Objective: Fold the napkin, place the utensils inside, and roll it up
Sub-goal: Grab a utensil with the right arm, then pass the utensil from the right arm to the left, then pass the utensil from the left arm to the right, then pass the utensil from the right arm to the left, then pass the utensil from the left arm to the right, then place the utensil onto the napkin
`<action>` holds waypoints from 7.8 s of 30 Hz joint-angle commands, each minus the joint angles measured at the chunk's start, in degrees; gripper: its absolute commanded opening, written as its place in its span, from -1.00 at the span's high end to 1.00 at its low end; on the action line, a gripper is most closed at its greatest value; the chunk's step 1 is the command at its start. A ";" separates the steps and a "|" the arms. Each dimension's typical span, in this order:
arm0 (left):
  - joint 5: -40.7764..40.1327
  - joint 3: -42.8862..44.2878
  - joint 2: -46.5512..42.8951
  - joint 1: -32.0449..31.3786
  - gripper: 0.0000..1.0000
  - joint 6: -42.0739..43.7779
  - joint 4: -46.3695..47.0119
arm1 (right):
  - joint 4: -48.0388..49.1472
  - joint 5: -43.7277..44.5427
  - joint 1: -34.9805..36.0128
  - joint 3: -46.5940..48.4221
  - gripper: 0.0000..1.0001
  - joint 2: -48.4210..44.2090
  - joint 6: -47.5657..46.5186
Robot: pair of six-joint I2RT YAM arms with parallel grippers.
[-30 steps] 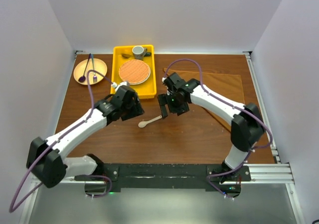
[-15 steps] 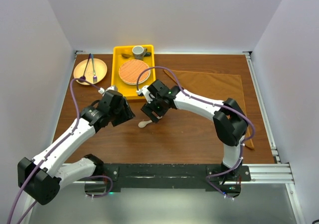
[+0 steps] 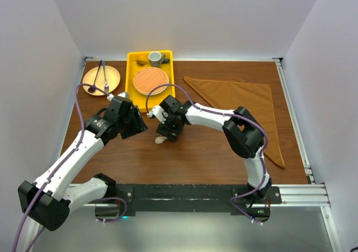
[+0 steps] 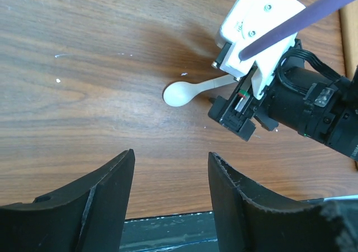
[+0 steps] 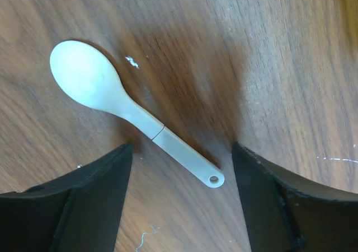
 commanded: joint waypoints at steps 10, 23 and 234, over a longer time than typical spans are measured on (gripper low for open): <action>3.33 2.67 0.08 5.25 -0.19 4.46 0.68 | -0.98 5.19 3.65 -4.76 0.57 -0.35 8.93; 18.61 2.95 10.27 8.16 -0.29 -6.87 1.54 | 5.52 -8.34 4.09 -14.41 1.00 -16.33 25.00; -0.89 26.06 6.33 7.98 -0.73 18.69 -0.47 | -0.53 18.29 -35.98 -12.68 1.00 -12.93 -11.72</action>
